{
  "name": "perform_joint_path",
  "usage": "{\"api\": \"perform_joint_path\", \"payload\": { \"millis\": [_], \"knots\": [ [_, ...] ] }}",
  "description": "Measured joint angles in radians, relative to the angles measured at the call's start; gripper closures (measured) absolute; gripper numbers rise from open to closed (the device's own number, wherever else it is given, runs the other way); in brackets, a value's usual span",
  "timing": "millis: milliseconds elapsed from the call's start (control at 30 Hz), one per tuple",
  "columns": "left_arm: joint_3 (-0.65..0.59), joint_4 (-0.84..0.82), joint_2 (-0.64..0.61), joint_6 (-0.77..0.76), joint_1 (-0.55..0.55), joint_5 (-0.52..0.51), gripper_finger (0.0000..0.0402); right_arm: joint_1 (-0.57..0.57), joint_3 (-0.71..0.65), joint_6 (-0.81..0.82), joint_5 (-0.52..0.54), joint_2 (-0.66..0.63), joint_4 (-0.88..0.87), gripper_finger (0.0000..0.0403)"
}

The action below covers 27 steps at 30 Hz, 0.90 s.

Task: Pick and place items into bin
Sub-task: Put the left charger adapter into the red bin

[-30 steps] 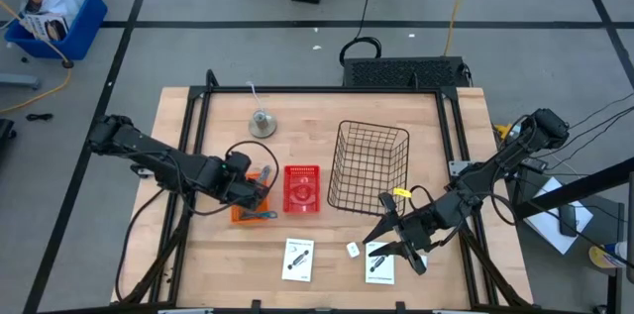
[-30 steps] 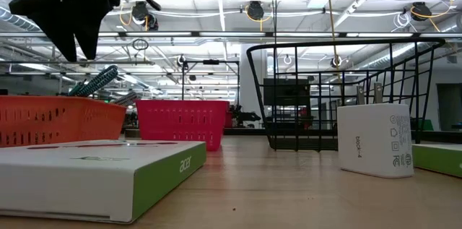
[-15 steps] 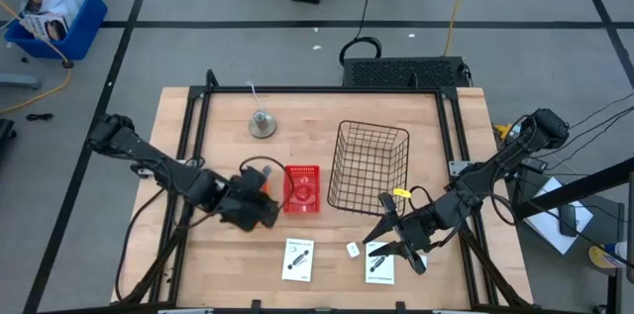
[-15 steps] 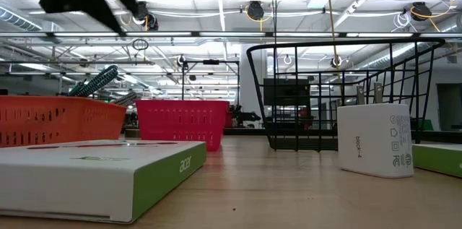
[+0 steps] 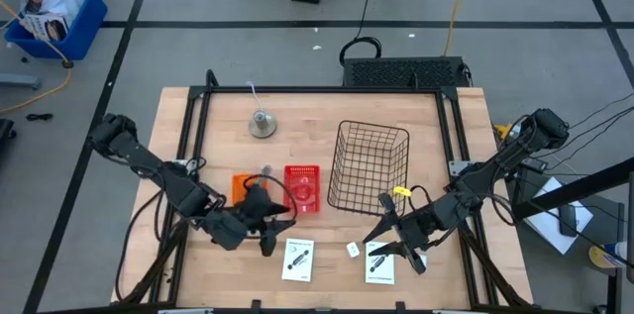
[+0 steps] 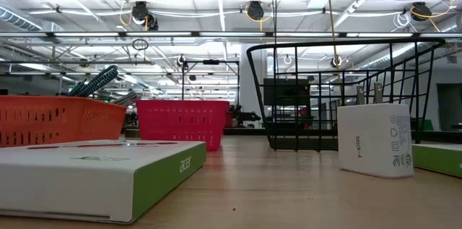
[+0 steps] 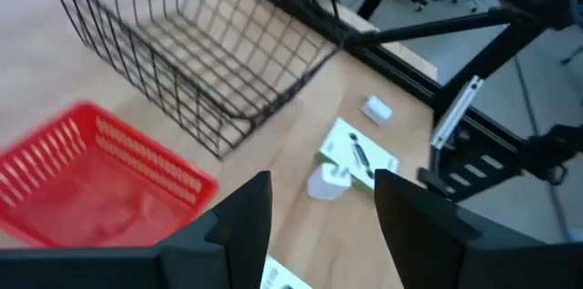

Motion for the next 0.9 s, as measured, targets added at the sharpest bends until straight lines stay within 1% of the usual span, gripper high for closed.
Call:
{"api": "perform_joint_path", "payload": {
  "millis": [67,133,167,300,433,533,667,800,900],
  "knots": [
    [0.000,0.015,0.001,0.044,-0.008,-0.042,0.0203,0.000,0.000,0.028,0.061,0.006,-0.022,0.0275],
    [0.000,0.023,0.008,0.082,-0.011,-0.063,0.0204,0.001,0.000,0.045,0.132,0.022,-0.037,0.0275],
    [0.000,0.025,0.010,0.101,-0.012,-0.069,0.0203,0.004,0.000,0.054,0.152,0.031,-0.041,0.0275],
    [0.000,0.034,0.013,0.161,-0.018,-0.101,0.0203,0.013,0.000,0.094,0.151,0.062,-0.049,0.0275],
    [-0.001,0.031,0.025,0.214,-0.018,-0.095,0.0204,0.029,0.000,0.147,0.177,0.061,-0.086,0.0275],
    [0.000,0.027,0.033,0.223,-0.018,-0.095,0.0204,0.049,0.000,0.158,0.184,0.061,-0.097,0.0275],
    [0.000,0.034,0.050,0.226,-0.016,-0.082,0.0204,0.078,0.000,0.205,0.270,0.060,-0.140,0.0275],
    [-0.001,0.032,0.051,0.229,-0.018,-0.077,0.0204,0.102,0.000,0.324,0.356,0.086,-0.197,0.0275],
    [-0.001,0.032,0.051,0.231,-0.018,-0.088,0.0204,0.121,0.000,0.363,0.360,0.134,-0.196,0.0275]
  ]
}}
